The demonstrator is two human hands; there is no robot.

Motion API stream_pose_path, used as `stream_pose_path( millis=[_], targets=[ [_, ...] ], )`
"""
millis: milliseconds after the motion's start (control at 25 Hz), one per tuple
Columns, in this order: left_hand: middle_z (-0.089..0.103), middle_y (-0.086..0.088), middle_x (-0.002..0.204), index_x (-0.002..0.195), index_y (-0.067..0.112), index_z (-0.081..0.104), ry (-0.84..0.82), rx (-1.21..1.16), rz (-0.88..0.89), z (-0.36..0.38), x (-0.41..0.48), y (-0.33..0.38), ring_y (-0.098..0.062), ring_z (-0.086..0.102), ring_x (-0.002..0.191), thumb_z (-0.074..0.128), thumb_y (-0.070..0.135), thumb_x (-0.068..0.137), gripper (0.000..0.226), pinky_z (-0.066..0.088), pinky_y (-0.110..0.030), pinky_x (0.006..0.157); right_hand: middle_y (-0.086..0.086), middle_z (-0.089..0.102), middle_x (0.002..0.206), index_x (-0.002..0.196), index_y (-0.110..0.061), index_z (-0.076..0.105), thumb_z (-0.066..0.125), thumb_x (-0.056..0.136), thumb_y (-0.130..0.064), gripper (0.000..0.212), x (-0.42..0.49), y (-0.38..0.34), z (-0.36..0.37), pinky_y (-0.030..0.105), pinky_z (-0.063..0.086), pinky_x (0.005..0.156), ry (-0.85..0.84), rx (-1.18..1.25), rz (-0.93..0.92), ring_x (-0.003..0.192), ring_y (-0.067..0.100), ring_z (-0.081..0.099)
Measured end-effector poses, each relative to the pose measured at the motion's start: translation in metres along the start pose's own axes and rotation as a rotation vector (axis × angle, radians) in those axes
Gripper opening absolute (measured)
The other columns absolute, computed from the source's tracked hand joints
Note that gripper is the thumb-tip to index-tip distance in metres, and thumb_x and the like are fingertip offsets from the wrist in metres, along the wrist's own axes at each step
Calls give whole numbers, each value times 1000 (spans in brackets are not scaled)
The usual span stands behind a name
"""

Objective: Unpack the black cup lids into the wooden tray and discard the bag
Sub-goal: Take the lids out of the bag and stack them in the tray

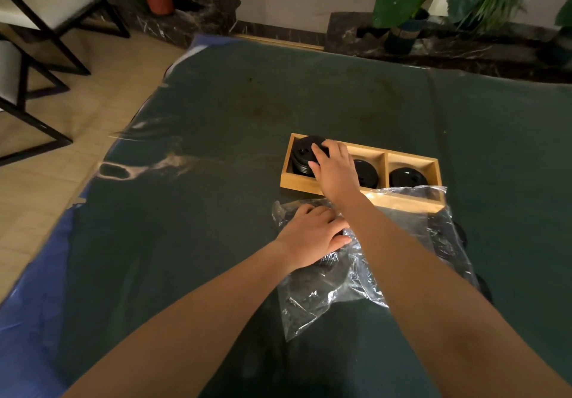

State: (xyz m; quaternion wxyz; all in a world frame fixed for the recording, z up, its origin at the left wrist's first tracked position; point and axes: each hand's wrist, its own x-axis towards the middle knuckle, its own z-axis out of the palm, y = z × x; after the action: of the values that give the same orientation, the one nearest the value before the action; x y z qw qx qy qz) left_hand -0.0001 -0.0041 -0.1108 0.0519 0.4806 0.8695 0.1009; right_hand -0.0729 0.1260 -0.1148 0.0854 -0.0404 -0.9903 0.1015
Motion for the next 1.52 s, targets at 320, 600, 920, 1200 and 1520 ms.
stream_pose_path(
  millis=[320, 600, 920, 1200, 1520],
  targets=[
    [53, -7, 133, 129, 17, 44, 7, -61, 1, -4, -4, 1, -24, 46, 125, 38, 40, 96, 40, 29, -40, 107, 8, 38, 142, 134, -15, 43, 53, 93, -27, 44, -3, -3, -11, 41, 38, 107, -52, 219, 93, 133, 25, 31],
    [35, -15, 149, 139, 4, 31, -61, -12, -82, -7, -11, 1, -26, 27, 139, 38, 51, 92, 67, 21, -39, 116, 12, 32, 145, 133, -8, 43, 61, 85, -17, 52, -29, 17, -79, 39, 39, 105, 99, 303, -2, 129, 30, 39],
    [39, -13, 147, 139, 5, 36, -56, 84, -70, -9, -18, 12, -25, 28, 139, 33, 51, 93, 65, 13, -37, 117, 15, 54, 120, 114, -6, 56, 45, 90, -2, 27, -183, 114, -120, 29, 40, 81, 348, 310, 486, 106, 32, 53],
    [40, 1, 148, 137, 26, 39, -19, 170, -194, -10, -29, 14, -21, 29, 139, 26, 58, 89, 60, 13, -52, 115, 17, 67, 104, 103, -1, 63, 52, 89, -8, 19, -226, 119, -87, 37, 49, 77, -353, 287, 512, 94, 33, 63],
    [33, 1, 152, 142, 24, 31, -11, 75, -245, -5, -29, 13, -21, 26, 139, 30, 51, 94, 55, 16, -46, 114, 8, 66, 108, 101, -19, 69, 74, 76, -19, 25, -203, 88, -89, 32, 50, 91, -168, 909, 105, 99, 18, 63]
  ],
)
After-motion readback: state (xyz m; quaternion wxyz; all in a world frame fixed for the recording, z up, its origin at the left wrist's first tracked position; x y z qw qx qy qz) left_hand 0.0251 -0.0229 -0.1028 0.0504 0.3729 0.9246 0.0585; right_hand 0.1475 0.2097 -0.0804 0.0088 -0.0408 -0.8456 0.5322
